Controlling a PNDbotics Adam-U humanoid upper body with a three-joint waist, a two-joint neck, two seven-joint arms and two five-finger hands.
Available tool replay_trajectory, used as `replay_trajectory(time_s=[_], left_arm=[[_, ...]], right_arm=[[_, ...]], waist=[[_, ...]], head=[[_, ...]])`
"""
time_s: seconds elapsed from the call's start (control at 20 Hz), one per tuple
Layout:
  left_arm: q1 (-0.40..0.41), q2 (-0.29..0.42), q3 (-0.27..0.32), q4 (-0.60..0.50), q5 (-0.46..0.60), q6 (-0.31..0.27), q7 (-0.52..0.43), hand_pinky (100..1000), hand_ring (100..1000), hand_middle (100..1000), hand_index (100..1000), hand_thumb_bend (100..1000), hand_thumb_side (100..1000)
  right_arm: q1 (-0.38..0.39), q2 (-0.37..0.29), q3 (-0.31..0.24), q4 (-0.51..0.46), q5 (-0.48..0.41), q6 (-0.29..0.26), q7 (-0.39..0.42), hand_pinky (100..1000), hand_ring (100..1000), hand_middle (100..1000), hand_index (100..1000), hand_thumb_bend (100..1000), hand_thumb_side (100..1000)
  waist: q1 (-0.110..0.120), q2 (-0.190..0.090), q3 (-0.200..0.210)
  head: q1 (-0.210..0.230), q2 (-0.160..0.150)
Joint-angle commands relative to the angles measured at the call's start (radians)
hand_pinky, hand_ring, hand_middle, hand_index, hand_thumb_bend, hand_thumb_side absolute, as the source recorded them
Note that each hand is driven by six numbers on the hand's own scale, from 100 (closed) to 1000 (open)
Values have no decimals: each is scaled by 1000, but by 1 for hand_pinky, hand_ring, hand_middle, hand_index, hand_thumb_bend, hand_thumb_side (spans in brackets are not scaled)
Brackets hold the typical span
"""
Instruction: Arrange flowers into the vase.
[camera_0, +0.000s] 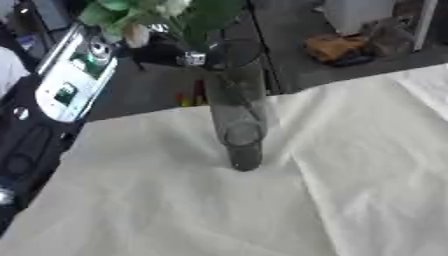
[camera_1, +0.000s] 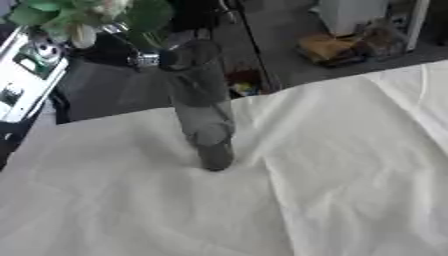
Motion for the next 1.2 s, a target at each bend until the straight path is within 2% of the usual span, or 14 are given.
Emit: replay_trajectory(time_s=[0.05,0.35,1.2], left_arm=[[-27,45,23,7,-29,1,-46,875,1000,978,1000,638,744],[-29,57,30,31,-142,-8,-174,886,999,982,1000,632,722],[-22,62,46,15,-139,-16,-185,872,993,969,1000,584,773]], right_arm=[[-6,-14,-2,-16,-9,2,-1,884,863,754,911,100,1000],[-3,-15,-4,-16,-10,3,-1,883,862,750,911,100,1000],[-2,-11,-2,-16,-12,12,0,885,863,749,913,100,1000]], waist=[[-6,-28,4],[-2,-35,11],[-1,-33,16]], head=[[-2,-2],[-3,4],[2,0]])
